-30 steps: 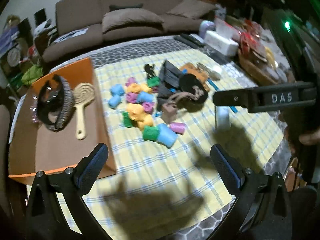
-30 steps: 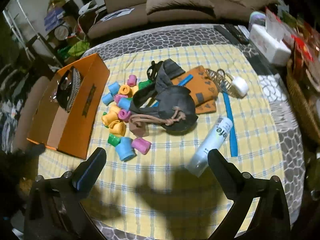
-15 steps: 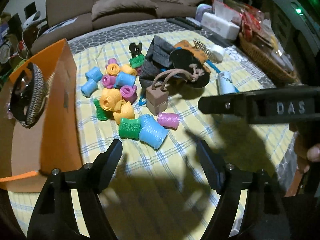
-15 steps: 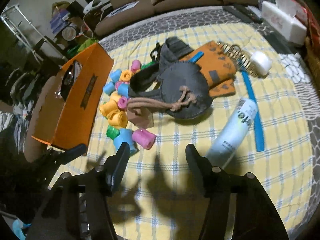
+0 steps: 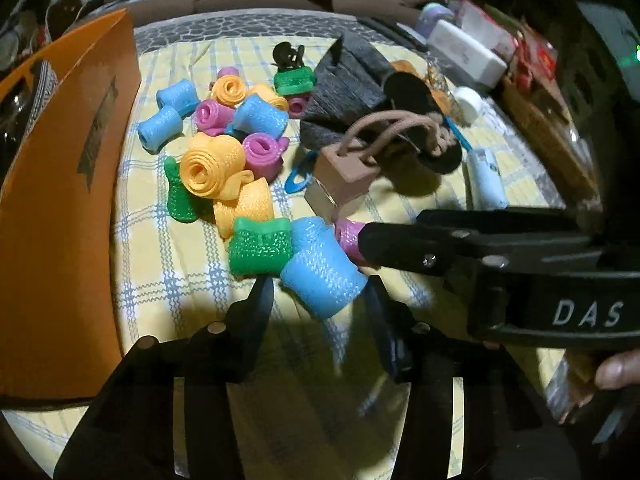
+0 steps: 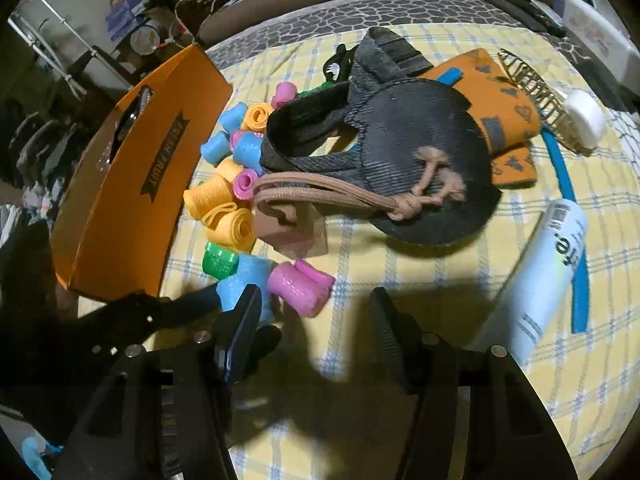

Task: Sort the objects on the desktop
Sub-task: 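Grasp a blue hair roller with the left gripper while the right grasps a pink roller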

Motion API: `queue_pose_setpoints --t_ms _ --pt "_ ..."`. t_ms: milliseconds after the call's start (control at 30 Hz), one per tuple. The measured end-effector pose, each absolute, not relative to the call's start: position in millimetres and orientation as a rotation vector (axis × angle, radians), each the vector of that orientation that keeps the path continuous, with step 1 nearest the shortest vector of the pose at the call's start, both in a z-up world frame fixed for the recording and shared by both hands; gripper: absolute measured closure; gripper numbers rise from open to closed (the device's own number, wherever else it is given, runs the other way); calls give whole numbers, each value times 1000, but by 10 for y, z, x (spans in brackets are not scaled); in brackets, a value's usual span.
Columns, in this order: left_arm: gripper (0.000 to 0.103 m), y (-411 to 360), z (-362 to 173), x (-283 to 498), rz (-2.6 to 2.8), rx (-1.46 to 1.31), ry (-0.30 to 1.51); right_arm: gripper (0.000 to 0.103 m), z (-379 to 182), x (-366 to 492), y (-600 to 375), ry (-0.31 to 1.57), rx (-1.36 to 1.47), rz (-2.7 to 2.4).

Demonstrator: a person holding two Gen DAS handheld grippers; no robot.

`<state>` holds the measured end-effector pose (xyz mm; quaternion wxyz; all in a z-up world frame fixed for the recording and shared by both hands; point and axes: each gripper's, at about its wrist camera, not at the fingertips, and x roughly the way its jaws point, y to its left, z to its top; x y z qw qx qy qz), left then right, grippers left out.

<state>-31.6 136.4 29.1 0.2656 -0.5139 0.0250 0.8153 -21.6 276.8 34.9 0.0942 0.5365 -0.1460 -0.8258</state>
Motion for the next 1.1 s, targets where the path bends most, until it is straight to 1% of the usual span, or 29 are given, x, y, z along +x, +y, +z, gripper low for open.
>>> queue_pose_setpoints --t_ms 67,200,233,267,300,367,400,433,467,600,633,700,833,867,900,933,1100 --pt "64 1356 284 -348 2200 -1387 49 45 322 -240 2755 -438 1589 -2447" --pt "64 1347 270 -370 2212 -1378 32 48 319 -270 2747 -428 1581 -2445" --pt "65 1346 272 -368 2213 -1377 30 51 315 -276 2744 -430 1577 -2446" --pt "65 1345 277 -367 2215 -1376 27 57 308 -282 2746 -432 1576 -2446" --pt "65 1330 278 -371 2214 -1383 22 60 287 -284 2748 -433 1585 -2436" --pt "65 1307 283 -373 2210 -1390 3 71 253 -281 2749 -457 1583 -2408" --pt "65 1286 295 -371 2210 -1390 -11 73 248 -275 2766 -478 1580 -2399" --pt "70 1261 320 -370 2213 -1387 -27 76 251 -271 2767 -480 1581 -2397" --pt "78 1236 356 -366 2215 -1377 -37 78 258 -264 2772 -482 1577 -2393" --pt "78 1148 489 -339 2227 -1333 -63 79 295 -235 2807 -490 1564 -2398" --pt "78 1135 507 -338 2230 -1327 -65 83 298 -233 2814 -500 1561 -2395" --pt "78 1114 524 -337 2232 -1321 -68 83 322 -222 2843 -537 1547 -2388" --pt "78 1091 604 -327 2233 -1297 -93 83 390 -217 2852 -549 1529 -2397" --pt "78 1091 646 -315 2234 -1281 -96 86 406 -215 2855 -564 1519 -2392" --pt "78 1100 706 -303 2237 -1260 -99 86 426 -213 2857 -581 1507 -2383" --pt "78 1092 764 -291 2242 -1238 -104 94 446 -214 2857 -591 1496 -2378" --pt "78 891 1117 -281 2282 -1115 -179 94 618 -214 2804 -596 1428 -2390"
